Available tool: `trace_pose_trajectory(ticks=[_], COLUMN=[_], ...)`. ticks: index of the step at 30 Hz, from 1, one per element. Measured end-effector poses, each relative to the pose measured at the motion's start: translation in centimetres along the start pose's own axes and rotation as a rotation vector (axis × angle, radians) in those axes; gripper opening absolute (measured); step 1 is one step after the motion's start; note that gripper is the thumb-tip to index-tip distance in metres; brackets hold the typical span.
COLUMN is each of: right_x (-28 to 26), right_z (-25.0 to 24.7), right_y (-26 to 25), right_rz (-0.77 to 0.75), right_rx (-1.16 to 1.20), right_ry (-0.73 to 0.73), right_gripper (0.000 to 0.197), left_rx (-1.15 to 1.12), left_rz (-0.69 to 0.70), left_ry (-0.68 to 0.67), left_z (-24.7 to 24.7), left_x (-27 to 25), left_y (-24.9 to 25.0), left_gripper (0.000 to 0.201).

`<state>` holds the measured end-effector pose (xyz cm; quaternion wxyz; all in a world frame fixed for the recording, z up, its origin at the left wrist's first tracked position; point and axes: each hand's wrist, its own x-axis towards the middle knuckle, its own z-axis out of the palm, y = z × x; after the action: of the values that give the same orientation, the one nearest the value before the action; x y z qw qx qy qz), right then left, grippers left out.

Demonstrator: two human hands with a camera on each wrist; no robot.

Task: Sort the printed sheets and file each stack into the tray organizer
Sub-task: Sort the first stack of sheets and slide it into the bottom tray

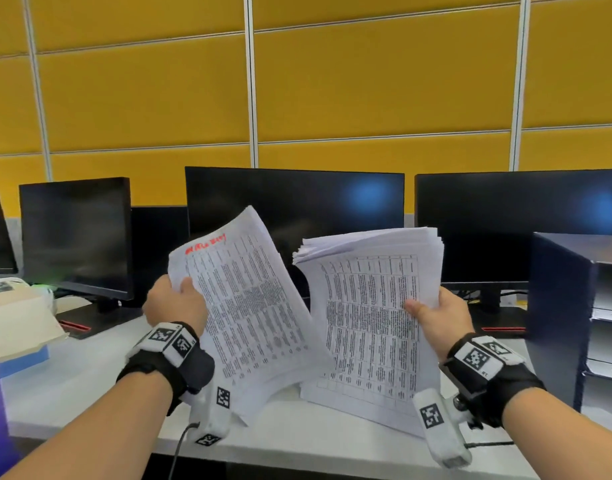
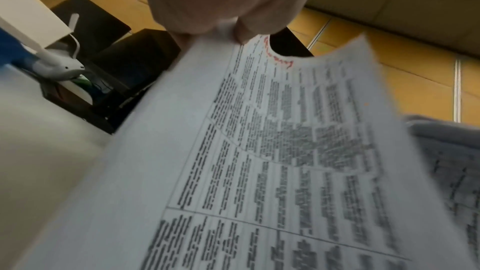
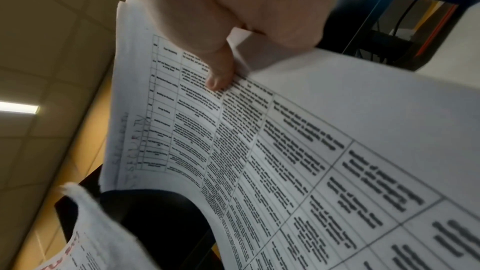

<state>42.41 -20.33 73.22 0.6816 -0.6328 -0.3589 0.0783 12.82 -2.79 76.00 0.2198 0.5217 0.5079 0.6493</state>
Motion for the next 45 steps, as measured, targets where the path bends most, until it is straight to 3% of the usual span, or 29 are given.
trace_pose_trajectory(ticks=[8,13,17,21,24,26,29,31,36,42,45], right_x=[-0.6,-0.7,-0.1,0.9,1.3,1.5,1.8,1.7,1.3,1.2,1.3], right_z=[-2.2,-2.4,-0.7,0.4,0.6,0.7,0.8,0.8,0.2,0.1,0.0], right_y=[-0.7,-1.5,-0.3,1.1,1.3,1.4,1.6,1.6,1.0,1.1,1.2], right_rz=[-0.031,-0.039,0.006,0.037,0.026,-0.004,-0.025,-0.033,-0.039,-0.048,-0.046], right_rx=[-0.017,0.098,0.152,0.191,0.179,0.131,0.058,0.015,-0.028,-0.007,-0.001], right_ry=[-0.030,-0.162,-0.162,-0.116,-0.086,-0.030,0.046,0.046,0.026,0.026,0.017], right_gripper=[0.029,0.031,0.030,0.024,0.025,0.027,0.029,0.028,0.031,0.030,0.030], left_rx=[-0.085,-0.271,-0.360,-0.422,-0.472,-0.423,-0.408,-0.424,-0.343,-0.303,-0.255], left_rz=[0.060,0.102,0.089,0.008,-0.023,0.066,0.192,0.279,0.597,0.628,0.601], left_ry=[-0.072,-0.286,-0.539,-0.619,-0.670,-0.664,-0.525,-0.465,-0.467,-0.429,-0.399], left_z=[-0.1,1.6,3.2,4.4,5.0,5.1,4.6,3.9,3.4,3.3,3.3], left_x=[-1.8,-3.3,-6.1,-7.4,-7.8,-8.0,-8.2,-8.3,-8.2,-8.4,-8.7], left_y=[2.4,3.3,4.6,4.6,4.6,4.8,5.0,5.6,5.6,6.1,6.6], left_gripper=[0.018,0.013,0.015,0.021,0.014,0.018,0.046,0.043,0.026,0.031,0.010])
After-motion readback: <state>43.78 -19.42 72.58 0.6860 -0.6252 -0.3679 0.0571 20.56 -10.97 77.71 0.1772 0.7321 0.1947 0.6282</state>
